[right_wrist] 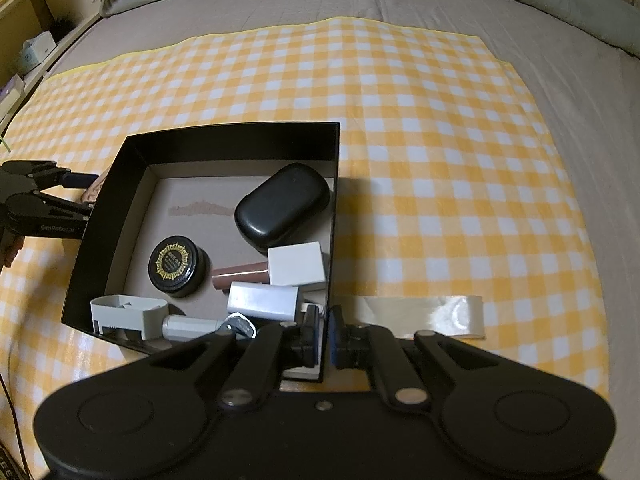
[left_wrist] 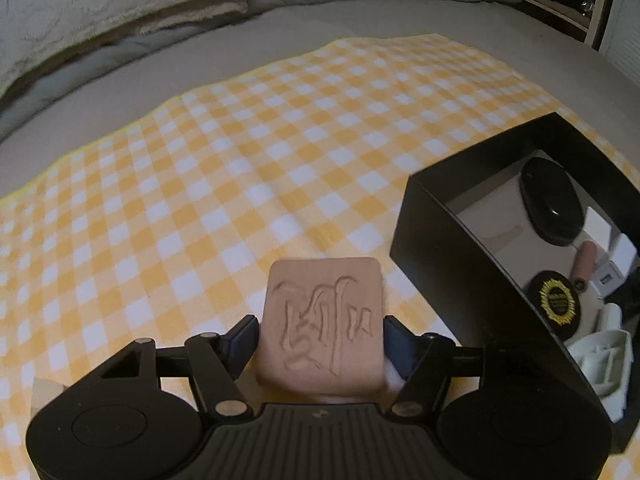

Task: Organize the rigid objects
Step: 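Close the left gripper on the carved wooden stamp block and lift it, then carry the stamp block into the black box and open the left gripper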

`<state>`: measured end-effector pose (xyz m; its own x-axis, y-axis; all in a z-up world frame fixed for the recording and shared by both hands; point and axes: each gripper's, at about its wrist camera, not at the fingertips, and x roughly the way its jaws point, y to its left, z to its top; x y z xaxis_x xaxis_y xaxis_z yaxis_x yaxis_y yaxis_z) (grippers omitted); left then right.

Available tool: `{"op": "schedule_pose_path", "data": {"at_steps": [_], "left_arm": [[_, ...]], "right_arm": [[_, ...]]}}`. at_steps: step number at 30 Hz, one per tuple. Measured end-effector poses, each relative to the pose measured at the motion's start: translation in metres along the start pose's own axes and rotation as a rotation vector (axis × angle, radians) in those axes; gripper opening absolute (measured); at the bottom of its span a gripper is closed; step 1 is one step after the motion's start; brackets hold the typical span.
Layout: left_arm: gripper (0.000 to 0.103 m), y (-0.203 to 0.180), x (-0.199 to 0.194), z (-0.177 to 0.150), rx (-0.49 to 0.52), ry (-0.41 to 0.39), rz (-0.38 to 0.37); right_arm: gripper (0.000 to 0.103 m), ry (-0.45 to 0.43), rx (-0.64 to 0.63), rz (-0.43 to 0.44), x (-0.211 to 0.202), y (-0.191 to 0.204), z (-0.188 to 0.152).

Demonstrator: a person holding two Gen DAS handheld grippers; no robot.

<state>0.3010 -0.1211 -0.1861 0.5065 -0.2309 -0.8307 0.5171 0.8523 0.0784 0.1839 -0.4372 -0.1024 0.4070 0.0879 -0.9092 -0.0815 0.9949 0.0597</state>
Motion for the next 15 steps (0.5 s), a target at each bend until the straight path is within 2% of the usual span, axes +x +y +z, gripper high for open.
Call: {"op": "schedule_pose_path", "data": {"at_steps": [1, 5, 6, 8, 9, 12, 15], "left_arm": [[0.078, -0.002, 0.001, 0.001, 0.002, -0.01, 0.02], [0.079, -0.001, 0.007, 0.006, -0.023, -0.02, 0.049], [0.078, 0.001, 0.007, 0.007, -0.031, -0.015, 0.049], [0.067, 0.003, 0.008, 0.008, -0.06, -0.001, 0.033], [0.065, 0.005, 0.007, 0.009, -0.085, 0.007, 0.014], [0.065, 0.01, 0.002, 0.01, -0.154, 0.026, 0.044], [0.065, 0.02, -0.014, 0.008, -0.25, 0.005, 0.053]], "right_arm": [[0.006, 0.0, 0.001, 0.0, 0.0, 0.0, 0.0], [0.006, 0.0, 0.0, 0.0, 0.0, 0.0, 0.0], [0.006, 0.0, 0.001, 0.001, 0.0, 0.001, 0.0], [0.006, 0.0, 0.001, 0.001, 0.0, 0.0, 0.0], [0.006, 0.0, 0.001, 0.001, 0.0, 0.001, 0.0], [0.006, 0.001, 0.0, 0.0, 0.0, 0.001, 0.0], [0.006, 0.001, -0.001, -0.002, 0.0, 0.001, 0.0]]}}
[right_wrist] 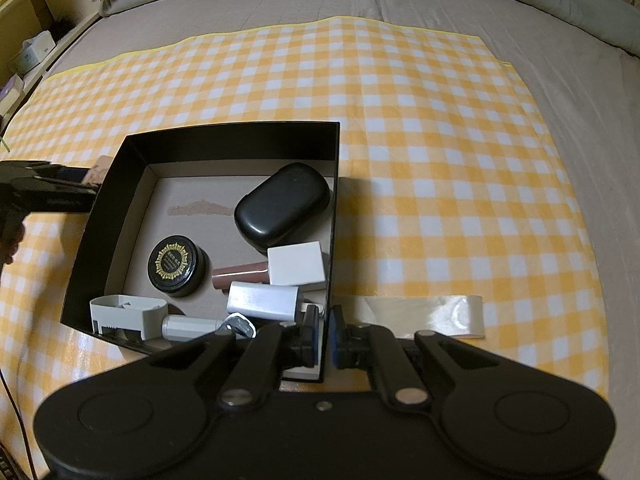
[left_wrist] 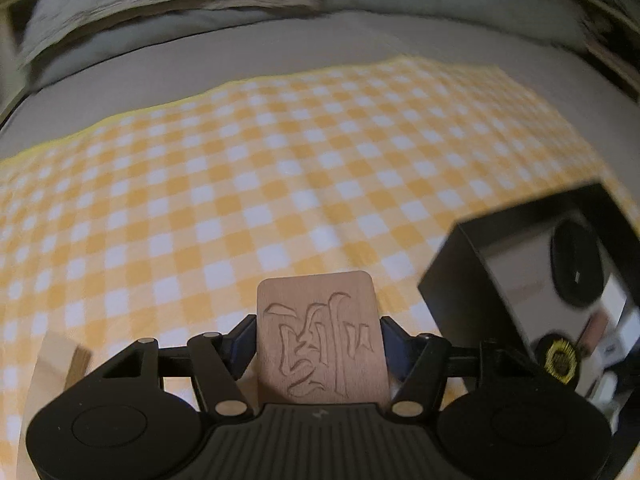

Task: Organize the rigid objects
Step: 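Carry the stamp block into the black box and open the left gripper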

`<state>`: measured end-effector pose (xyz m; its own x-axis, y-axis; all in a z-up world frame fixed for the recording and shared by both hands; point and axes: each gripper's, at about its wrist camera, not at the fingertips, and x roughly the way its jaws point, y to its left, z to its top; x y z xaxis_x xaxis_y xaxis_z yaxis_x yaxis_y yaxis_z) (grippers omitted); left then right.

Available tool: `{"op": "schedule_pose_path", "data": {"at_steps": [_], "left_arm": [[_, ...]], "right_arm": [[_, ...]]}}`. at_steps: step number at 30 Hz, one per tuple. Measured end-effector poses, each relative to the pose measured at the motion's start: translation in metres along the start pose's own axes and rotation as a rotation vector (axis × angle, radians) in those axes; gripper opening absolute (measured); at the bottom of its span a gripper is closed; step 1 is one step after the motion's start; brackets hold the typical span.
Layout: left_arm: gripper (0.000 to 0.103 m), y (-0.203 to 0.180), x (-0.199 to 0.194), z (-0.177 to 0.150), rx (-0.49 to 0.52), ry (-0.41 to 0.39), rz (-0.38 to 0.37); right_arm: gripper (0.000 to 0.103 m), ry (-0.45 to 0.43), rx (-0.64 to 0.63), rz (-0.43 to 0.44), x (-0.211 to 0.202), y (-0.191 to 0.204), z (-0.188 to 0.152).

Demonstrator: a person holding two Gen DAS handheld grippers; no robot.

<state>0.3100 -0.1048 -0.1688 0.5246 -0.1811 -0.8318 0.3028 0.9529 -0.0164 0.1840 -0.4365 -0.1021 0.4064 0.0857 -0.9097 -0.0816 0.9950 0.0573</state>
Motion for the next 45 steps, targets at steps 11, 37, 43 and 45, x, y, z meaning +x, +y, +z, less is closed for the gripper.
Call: {"op": "schedule_pose_path", "data": {"at_steps": [11, 37, 43, 45], "left_arm": [[0.065, -0.038, -0.067, 0.004, 0.004, -0.087, -0.212], [0.083, -0.137, -0.036, -0.003, 0.076, 0.034, -0.332], [0.088, -0.14, -0.042, -0.007, 0.109, 0.051, -0.329], [0.09, -0.142, -0.045, -0.008, 0.122, 0.046, -0.323]], "right_arm": [[0.006, 0.0, -0.003, -0.002, 0.001, 0.0, 0.001], [0.006, -0.002, -0.008, 0.006, -0.001, 0.001, 0.0], [0.006, -0.001, -0.016, -0.001, -0.003, 0.001, 0.0], [0.006, 0.001, -0.015, 0.001, -0.003, 0.002, 0.0]]}}
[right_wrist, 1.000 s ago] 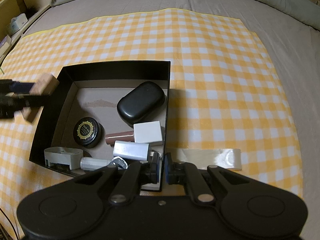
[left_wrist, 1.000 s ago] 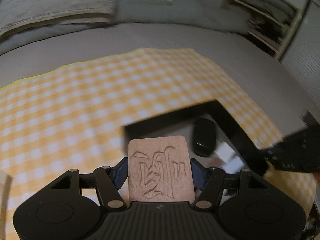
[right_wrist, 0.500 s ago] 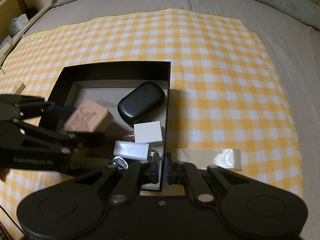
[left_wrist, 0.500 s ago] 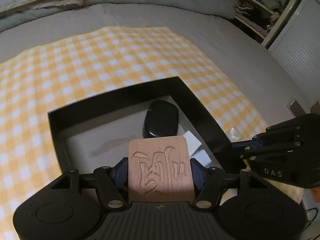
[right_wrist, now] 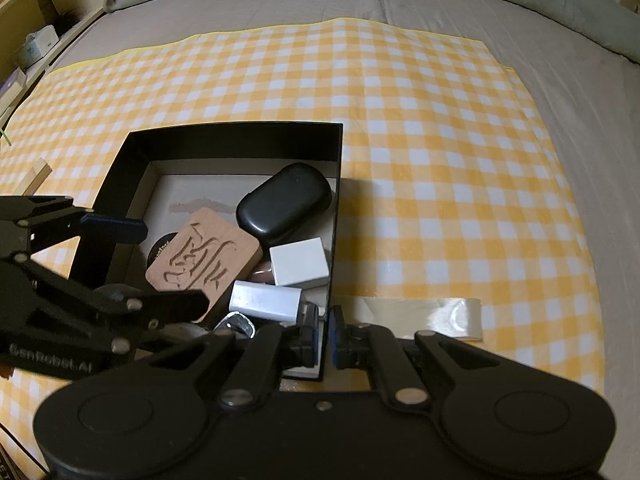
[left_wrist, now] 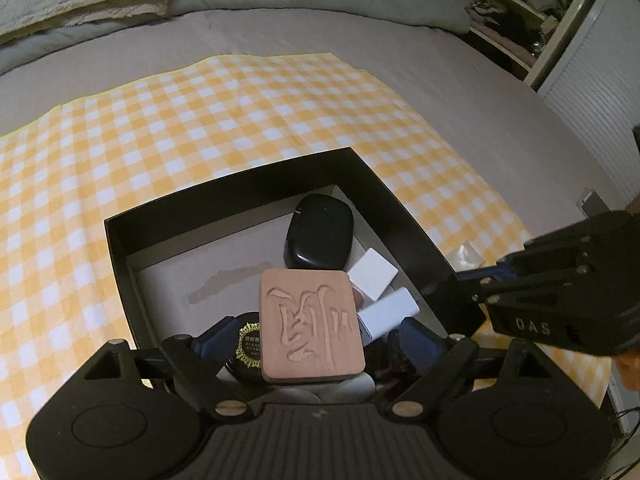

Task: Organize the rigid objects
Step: 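Carry the stamp block into the black box and open the left gripper, then move the left tool back to the light wooden block on the mat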

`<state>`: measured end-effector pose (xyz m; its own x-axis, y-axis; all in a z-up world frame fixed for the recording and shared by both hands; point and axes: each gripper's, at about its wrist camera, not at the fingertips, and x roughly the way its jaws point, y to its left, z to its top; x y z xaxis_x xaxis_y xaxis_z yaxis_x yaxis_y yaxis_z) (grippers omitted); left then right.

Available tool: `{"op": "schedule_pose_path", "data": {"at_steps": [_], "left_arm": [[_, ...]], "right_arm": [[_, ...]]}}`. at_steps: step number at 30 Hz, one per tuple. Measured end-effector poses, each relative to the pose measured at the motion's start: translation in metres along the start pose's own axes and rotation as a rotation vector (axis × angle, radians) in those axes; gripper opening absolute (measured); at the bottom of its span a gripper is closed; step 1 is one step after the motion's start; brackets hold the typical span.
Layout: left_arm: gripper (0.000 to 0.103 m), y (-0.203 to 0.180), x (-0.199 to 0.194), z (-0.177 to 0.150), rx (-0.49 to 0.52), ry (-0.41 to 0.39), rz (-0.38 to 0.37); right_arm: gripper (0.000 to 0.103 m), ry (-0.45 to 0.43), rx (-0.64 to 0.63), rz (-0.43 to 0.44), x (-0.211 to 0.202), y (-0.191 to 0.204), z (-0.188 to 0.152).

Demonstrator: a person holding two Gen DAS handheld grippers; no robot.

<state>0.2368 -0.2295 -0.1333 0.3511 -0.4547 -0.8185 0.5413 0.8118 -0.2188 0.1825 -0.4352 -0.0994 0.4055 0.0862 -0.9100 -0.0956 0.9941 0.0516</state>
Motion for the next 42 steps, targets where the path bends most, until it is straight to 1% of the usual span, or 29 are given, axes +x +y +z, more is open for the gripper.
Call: {"op": "schedule_pose_path", "data": {"at_steps": [5, 10, 14, 17, 23, 25, 30, 34, 38, 42], "left_arm": [[0.095, -0.002, -0.011, -0.003, 0.012, -0.014, 0.009], [0.102, -0.003, -0.027, -0.007, 0.019, -0.05, 0.04], [0.103, 0.001, -0.041, -0.011, 0.016, -0.074, 0.061], [0.103, 0.007, -0.056, -0.013, 0.012, -0.104, 0.077], [0.103, 0.031, -0.086, -0.015, -0.014, -0.159, 0.143], [0.103, 0.047, -0.094, -0.017, -0.056, -0.17, 0.167], [0.103, 0.094, -0.114, -0.024, -0.203, -0.182, 0.218], [0.103, 0.131, -0.125, -0.035, -0.305, -0.174, 0.26], [0.103, 0.169, -0.13, -0.051, -0.424, -0.143, 0.267], [0.103, 0.202, -0.131, -0.071, -0.515, -0.122, 0.259]], "right_arm": [[0.004, 0.002, 0.012, 0.001, 0.002, -0.001, 0.0], [0.004, 0.015, 0.03, -0.008, 0.007, -0.002, 0.002], [0.004, 0.024, 0.015, -0.033, 0.013, 0.002, 0.003], [0.004, 0.021, 0.019, -0.031, 0.014, 0.004, 0.003], [0.006, 0.01, 0.022, -0.036, 0.013, 0.004, 0.007], [0.007, 0.01, 0.015, -0.04, 0.014, 0.005, 0.008], [0.008, 0.01, 0.012, -0.041, 0.014, 0.006, 0.008], [0.008, 0.01, 0.015, -0.04, 0.014, 0.006, 0.009], [0.008, 0.01, 0.012, -0.041, 0.015, 0.007, 0.009], [0.01, 0.011, 0.004, -0.042, 0.015, 0.008, 0.009]]}}
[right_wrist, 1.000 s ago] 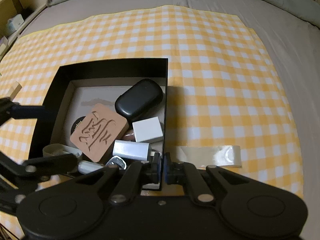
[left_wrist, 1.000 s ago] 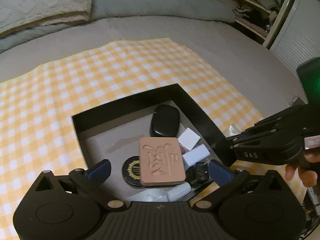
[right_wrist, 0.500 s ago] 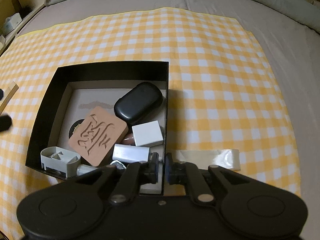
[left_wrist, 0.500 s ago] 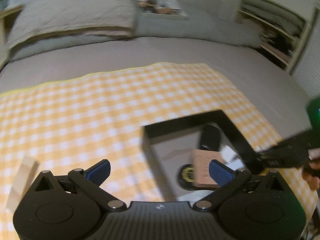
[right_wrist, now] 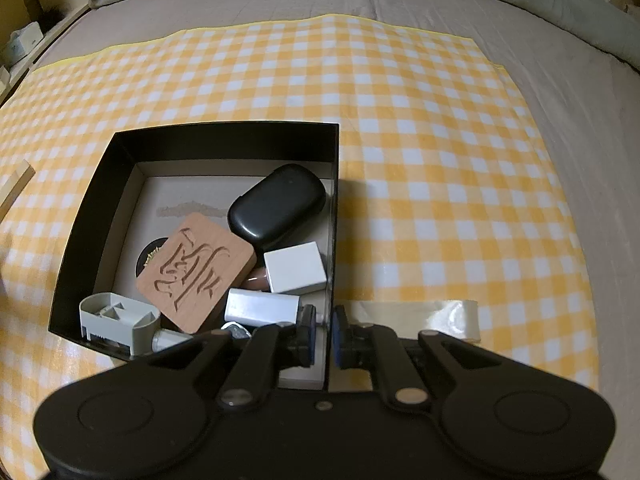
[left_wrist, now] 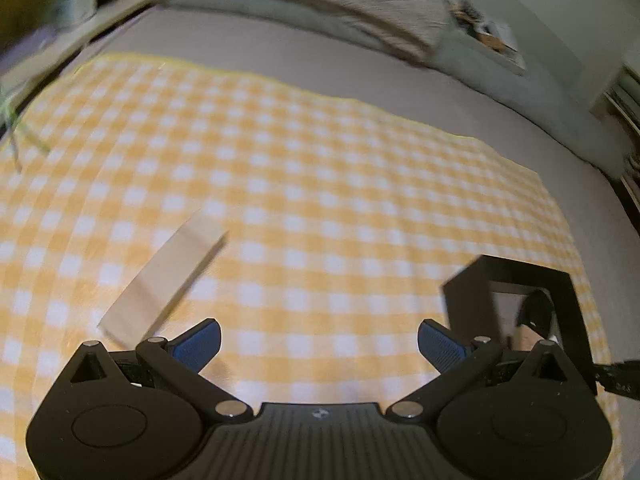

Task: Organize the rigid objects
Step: 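Move the left tool back to the light wooden block on the mat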

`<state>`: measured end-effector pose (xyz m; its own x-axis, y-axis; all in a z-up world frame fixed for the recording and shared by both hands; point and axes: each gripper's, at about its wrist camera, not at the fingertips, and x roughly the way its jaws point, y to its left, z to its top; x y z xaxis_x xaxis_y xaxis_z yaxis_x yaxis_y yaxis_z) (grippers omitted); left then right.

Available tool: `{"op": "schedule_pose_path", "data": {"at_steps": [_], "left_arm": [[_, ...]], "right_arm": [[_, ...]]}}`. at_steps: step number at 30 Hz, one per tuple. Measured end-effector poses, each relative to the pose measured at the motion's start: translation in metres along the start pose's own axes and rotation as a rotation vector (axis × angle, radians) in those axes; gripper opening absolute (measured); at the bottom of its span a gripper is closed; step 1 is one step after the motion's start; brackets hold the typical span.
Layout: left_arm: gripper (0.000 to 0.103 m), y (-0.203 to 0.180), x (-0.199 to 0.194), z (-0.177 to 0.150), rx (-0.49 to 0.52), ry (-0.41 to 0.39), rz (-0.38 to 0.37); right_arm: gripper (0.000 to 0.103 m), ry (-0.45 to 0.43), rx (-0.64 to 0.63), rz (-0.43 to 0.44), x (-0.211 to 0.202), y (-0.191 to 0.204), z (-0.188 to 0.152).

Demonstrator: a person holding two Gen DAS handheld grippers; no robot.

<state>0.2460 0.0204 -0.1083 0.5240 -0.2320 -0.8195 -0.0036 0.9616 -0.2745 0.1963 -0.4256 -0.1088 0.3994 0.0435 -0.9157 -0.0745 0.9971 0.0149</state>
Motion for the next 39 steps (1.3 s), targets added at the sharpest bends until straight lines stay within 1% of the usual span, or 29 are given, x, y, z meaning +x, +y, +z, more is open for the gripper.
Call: {"op": "schedule_pose_path", "data": {"at_steps": [4, 6, 8, 9, 15, 17, 20, 26, 29, 32, 34, 36, 38, 39], "left_arm": [[0.103, 0.035, 0.009, 0.0, -0.116, 0.005, -0.009], [0.103, 0.049, 0.013, 0.001, -0.15, 0.001, -0.002], [0.103, 0.059, 0.016, 0.002, -0.155, -0.007, 0.009], [0.103, 0.063, 0.015, 0.003, -0.149, -0.024, 0.008], [0.103, 0.079, 0.013, 0.012, -0.092, -0.096, 0.055], [0.103, 0.079, 0.015, 0.015, -0.088, -0.108, 0.078], [0.103, 0.087, 0.013, 0.019, -0.114, -0.131, 0.095], [0.103, 0.099, 0.007, 0.028, -0.206, -0.189, 0.11], [0.102, 0.103, 0.013, 0.032, -0.275, -0.181, 0.116], [0.101, 0.098, 0.02, 0.039, -0.281, -0.181, 0.168], [0.1, 0.093, 0.023, 0.042, -0.304, -0.184, 0.205], [0.096, 0.087, 0.024, 0.045, -0.323, -0.177, 0.246], [0.096, 0.083, 0.023, 0.046, -0.346, -0.174, 0.262], [0.096, 0.081, 0.023, 0.047, -0.34, -0.173, 0.266]], "right_arm": [[0.011, 0.002, -0.004, -0.003, 0.0, -0.001, 0.0], [0.011, 0.003, -0.008, -0.006, 0.002, 0.001, 0.001], [0.012, 0.004, -0.01, -0.008, 0.002, 0.001, 0.001], [0.012, 0.005, -0.009, -0.008, 0.002, 0.0, 0.001], [0.012, 0.01, -0.012, -0.007, 0.005, -0.001, 0.001], [0.012, 0.015, -0.015, -0.009, 0.007, -0.002, 0.002], [0.013, 0.021, -0.02, -0.013, 0.011, -0.003, 0.003], [0.015, 0.029, -0.029, -0.023, 0.016, 0.0, 0.004], [0.016, 0.032, -0.035, -0.027, 0.017, 0.001, 0.006], [0.016, 0.032, -0.041, -0.032, 0.017, 0.002, 0.005], [0.016, 0.032, -0.039, -0.03, 0.016, 0.004, 0.004], [0.016, 0.031, -0.039, -0.027, 0.016, 0.004, 0.004], [0.016, 0.031, -0.04, -0.021, 0.017, 0.004, 0.004], [0.016, 0.031, -0.04, -0.018, 0.017, 0.004, 0.005]]}}
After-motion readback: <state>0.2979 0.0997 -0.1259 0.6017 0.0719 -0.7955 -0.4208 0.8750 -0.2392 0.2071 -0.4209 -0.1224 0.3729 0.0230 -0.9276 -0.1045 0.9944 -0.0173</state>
